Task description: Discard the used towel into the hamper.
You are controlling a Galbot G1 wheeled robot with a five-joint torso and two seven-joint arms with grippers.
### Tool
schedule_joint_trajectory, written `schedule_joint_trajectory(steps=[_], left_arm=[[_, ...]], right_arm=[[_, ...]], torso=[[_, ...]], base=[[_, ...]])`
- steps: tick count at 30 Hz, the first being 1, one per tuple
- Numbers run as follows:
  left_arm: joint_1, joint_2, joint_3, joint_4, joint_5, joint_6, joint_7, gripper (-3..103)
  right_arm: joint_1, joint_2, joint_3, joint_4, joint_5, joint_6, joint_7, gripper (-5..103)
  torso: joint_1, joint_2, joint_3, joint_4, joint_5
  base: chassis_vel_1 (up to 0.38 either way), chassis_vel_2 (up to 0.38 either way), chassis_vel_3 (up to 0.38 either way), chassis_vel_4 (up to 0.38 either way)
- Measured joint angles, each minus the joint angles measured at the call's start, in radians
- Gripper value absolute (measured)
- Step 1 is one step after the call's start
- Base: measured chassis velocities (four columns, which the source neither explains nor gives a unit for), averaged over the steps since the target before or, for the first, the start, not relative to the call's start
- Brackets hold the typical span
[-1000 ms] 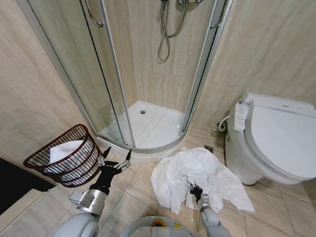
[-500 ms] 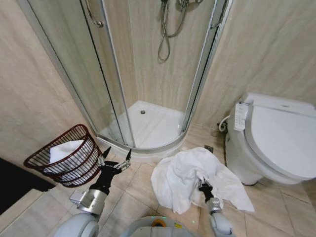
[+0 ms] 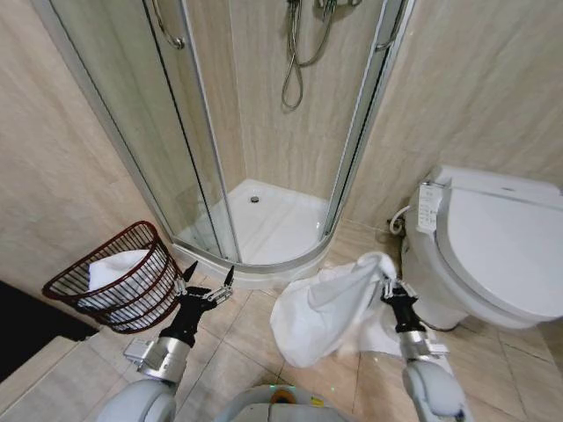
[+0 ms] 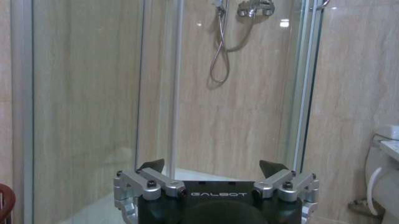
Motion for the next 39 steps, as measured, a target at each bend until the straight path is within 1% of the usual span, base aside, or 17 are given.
schedule_joint_trajectory(steps=[1,3,5,6,7,8,9,12,17,22,29,32,37,39], left_arm=[[0.0,0.0,0.0,0.0,0.0,0.0,0.0,99],[0.0,0.0,0.0,0.0,0.0,0.0,0.0,99],[0.0,0.0,0.0,0.0,0.0,0.0,0.0,99],[0.0,0.0,0.0,0.0,0.0,0.0,0.0,99],[0.0,0.0,0.0,0.0,0.0,0.0,0.0,99],[0.0,0.0,0.0,0.0,0.0,0.0,0.0,99],[0.0,0.0,0.0,0.0,0.0,0.0,0.0,99],[0.0,0.0,0.0,0.0,0.0,0.0,0.0,99],[0.0,0.0,0.0,0.0,0.0,0.0,0.0,99],[0.0,0.0,0.0,0.0,0.0,0.0,0.0,99],[0.0,0.0,0.0,0.0,0.0,0.0,0.0,99],[0.0,0.0,0.0,0.0,0.0,0.0,0.0,99],[0.0,0.0,0.0,0.0,0.0,0.0,0.0,99],[0.0,0.0,0.0,0.0,0.0,0.0,0.0,99]], right_arm=[[0.0,0.0,0.0,0.0,0.0,0.0,0.0,7],[-0.002,-0.02,0.012,0.091,0.035,-0.038,0.029,7],[-0.004,-0.044,0.032,0.196,0.094,-0.085,0.04,7],[-0.004,-0.044,0.032,0.196,0.094,-0.085,0.04,7],[-0.006,-0.058,0.045,0.254,0.138,-0.11,0.047,7],[-0.007,-0.069,0.054,0.292,0.161,-0.124,0.053,7],[-0.007,-0.069,0.054,0.292,0.161,-0.124,0.053,7],[-0.008,-0.106,0.112,0.373,0.191,-0.159,0.063,7],[-0.037,-0.131,0.163,0.382,0.204,-0.174,0.07,7],[-0.057,-0.132,0.192,0.379,0.208,-0.174,0.076,7],[-0.056,-0.145,0.23,0.373,0.218,-0.154,0.084,7],[-0.048,-0.157,0.258,0.371,0.225,-0.152,0.09,7],[-0.046,-0.158,0.259,0.369,0.226,-0.152,0.095,7],[-0.042,-0.157,0.26,0.368,0.224,-0.152,0.096,7]], torso=[[0.0,0.0,0.0,0.0,0.0],[0.0,0.0,0.0,0.0,-0.0003],[0.0,0.0,0.0,0.0001,-0.0003],[0.0,0.0,0.0,0.0001,-0.0003],[0.0,0.0,0.0,0.0001,-0.0008],[0.0,0.0,0.0,0.0,-0.0002],[0.0,0.0,0.0,0.0,-0.0002],[0.0,0.0,0.0,0.0001,-0.0008],[0.0,0.0,0.0,0.0,0.0],[0.0,0.001,0.001,0.0002,-0.0002],[0.005,0.016,0.009,0.0003,-0.0003],[0.013,0.033,0.02,0.0004,-0.0004],[0.017,0.049,0.031,0.0003,-0.0003],[0.022,0.062,0.04,0.0003,-0.0003]], base=[[0.0,0.0,0.0,0.0],[0.0,0.0,0.0,0.0],[0.0,0.0,0.0,0.0],[0.0,0.0,0.0,0.0],[0.0,0.0,0.0,0.0],[0.0,0.0,0.0,0.0],[0.0,0.0,0.0,0.0],[0.0,0.0,0.0,0.0],[0.0,0.0,0.0,0.0],[0.0,0.0,0.0,0.0],[0.0,0.0,0.0,0.0],[0.0,0.0,0.0,0.0],[0.0,0.0,0.0,0.0],[0.0,0.0,0.0,0.0]])
